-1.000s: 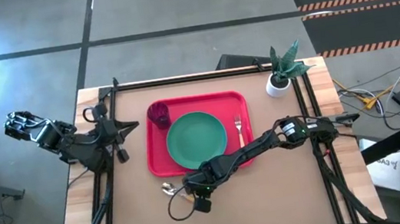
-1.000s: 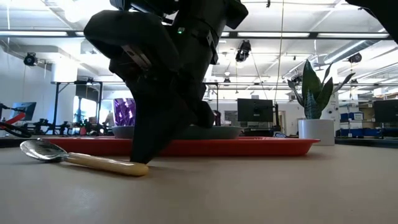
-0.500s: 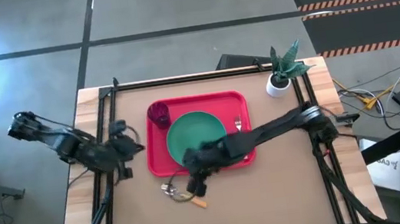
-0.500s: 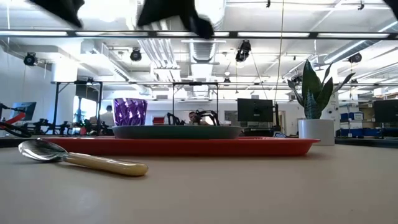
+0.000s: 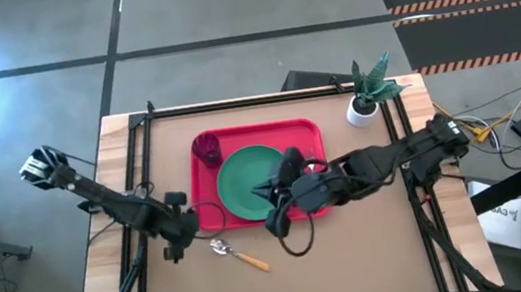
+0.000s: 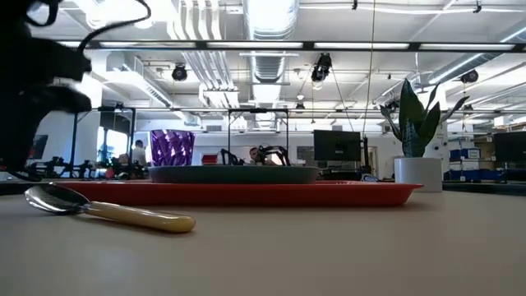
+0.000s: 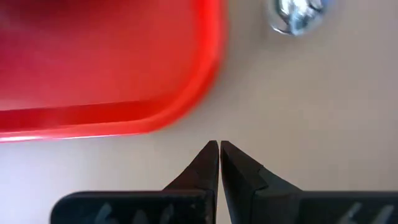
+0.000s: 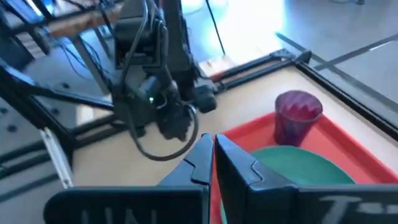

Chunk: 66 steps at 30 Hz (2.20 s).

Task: Pick and place plate/cup/fork/spoon on tray
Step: Put the orange spoon to the left side of the orange fork on the orange tray

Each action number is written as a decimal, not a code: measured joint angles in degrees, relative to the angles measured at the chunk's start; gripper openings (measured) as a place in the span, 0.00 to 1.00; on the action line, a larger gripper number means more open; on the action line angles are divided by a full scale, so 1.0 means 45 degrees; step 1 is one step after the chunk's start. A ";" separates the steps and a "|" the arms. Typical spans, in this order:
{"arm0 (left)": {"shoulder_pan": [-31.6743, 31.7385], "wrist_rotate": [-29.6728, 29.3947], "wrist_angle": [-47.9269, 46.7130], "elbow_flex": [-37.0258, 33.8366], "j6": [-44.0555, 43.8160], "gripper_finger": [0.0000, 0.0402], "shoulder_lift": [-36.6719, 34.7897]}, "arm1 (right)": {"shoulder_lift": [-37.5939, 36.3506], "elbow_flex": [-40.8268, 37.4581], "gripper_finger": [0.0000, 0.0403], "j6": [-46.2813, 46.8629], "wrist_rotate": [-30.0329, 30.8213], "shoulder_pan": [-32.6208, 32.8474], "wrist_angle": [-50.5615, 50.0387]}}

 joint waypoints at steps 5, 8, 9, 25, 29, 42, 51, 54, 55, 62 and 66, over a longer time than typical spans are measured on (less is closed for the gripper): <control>-0.0337 0.1209 0.2663 -0.0850 -0.0425 0.00 0.1073 | 0.0010 -0.0012 0.02 -0.0241 0.0006 -0.0019 -0.0059; -0.0440 0.1170 0.3447 -0.0943 -0.0767 0.00 0.1681 | 0.0052 0.0005 0.02 -0.0348 -0.0001 -0.0019 -0.0201; -0.0435 0.1135 0.3575 -0.0953 -0.0924 0.00 0.1853 | 0.0089 0.0005 0.02 -0.0416 -0.0018 -0.0019 -0.0209; -0.0112 -0.0163 0.7437 -0.0389 -0.2667 0.00 0.3871 | -0.0194 0.0005 0.02 -0.1133 -0.0820 -0.0015 -0.1502; -0.0017 -0.0199 0.8200 0.0088 -0.2943 0.00 0.4761 | -0.0194 0.0005 0.02 -0.1198 -0.1137 -0.0015 -0.1621; 0.0639 -0.0355 0.8725 0.1612 -0.1567 0.00 0.6373 | -0.0194 0.0005 0.02 -0.1200 -0.1463 -0.0010 -0.2198; 0.0989 -0.0823 0.8699 0.2270 -0.0925 0.00 0.6285 | -0.0194 0.0015 0.02 -0.1162 -0.2769 0.0010 -0.2262; 0.0723 -0.0811 0.6939 0.3037 -0.0833 0.00 0.5695 | -0.0194 0.0015 0.02 -0.1064 -0.3511 0.0010 -0.2328; 0.0629 -0.0891 0.5906 0.3403 -0.0830 0.00 0.5391 | -0.0194 0.0015 0.02 -0.1059 -0.3780 0.0010 -0.2379; -0.0168 -0.3573 -0.0092 0.6523 -0.0938 0.00 0.3067 | -0.0194 0.0020 0.02 -0.0191 -0.5335 0.0005 -0.3354; -0.0764 -0.6084 -0.1735 0.7898 -0.0775 0.00 0.1603 | 0.0102 0.0024 0.02 0.0720 -0.5681 0.0007 -0.3288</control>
